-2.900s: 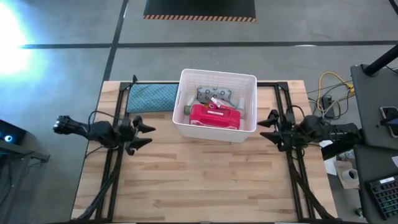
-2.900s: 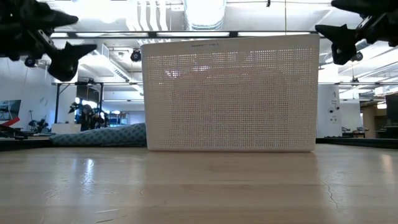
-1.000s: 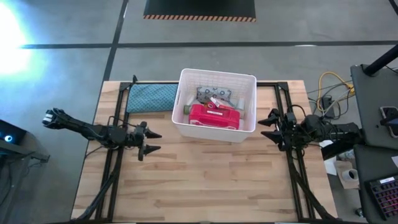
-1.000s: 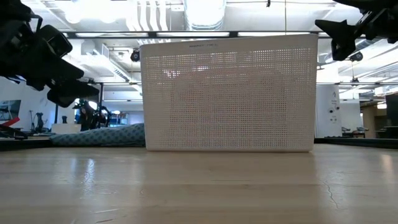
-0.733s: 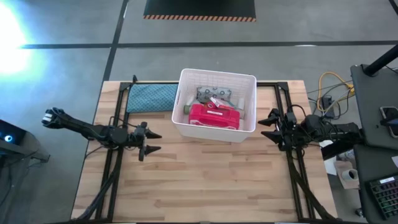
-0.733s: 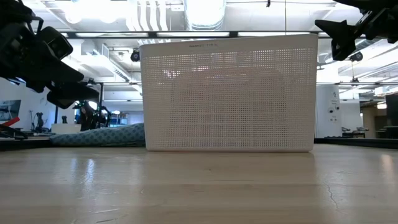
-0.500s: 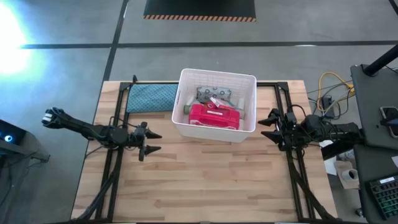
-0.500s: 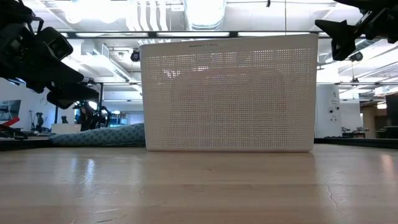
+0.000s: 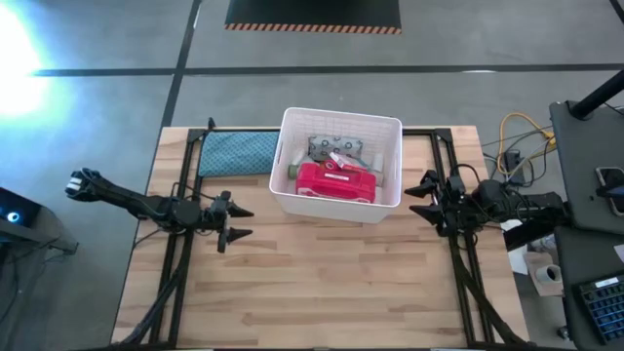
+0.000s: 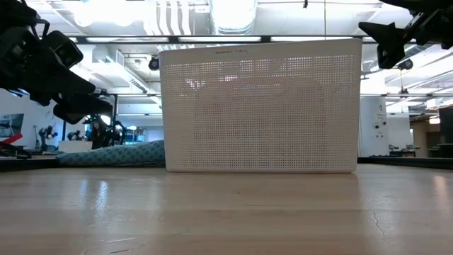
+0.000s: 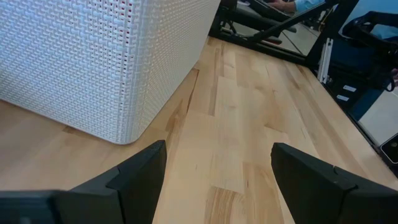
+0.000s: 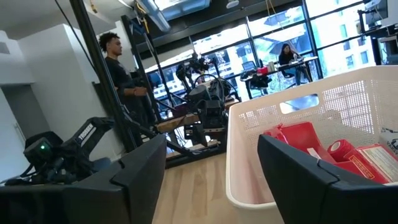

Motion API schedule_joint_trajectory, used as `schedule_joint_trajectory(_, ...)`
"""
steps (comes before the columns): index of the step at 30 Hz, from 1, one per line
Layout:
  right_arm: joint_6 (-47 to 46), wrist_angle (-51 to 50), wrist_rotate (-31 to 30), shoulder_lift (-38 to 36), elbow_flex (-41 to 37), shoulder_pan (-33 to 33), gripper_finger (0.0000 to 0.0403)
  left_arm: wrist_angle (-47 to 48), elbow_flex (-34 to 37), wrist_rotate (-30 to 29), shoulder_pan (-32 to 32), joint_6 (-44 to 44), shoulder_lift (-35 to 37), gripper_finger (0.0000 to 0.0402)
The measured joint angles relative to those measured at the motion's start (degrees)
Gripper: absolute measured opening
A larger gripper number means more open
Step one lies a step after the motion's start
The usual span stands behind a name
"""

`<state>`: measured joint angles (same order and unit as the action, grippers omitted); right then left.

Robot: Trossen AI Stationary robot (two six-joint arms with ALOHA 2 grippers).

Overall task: Pick & place medical supplies in basket/bin
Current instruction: Return to Home position

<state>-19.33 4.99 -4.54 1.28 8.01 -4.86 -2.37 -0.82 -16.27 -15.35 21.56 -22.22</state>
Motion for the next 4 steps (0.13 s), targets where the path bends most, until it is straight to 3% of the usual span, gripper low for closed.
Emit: schedule_joint_trajectory(4,0.0,0.0,0.0,0.0,0.0,0.0,0.0242,0.0,0.0,0.0,0.0,0.0,0.0,0.0269)
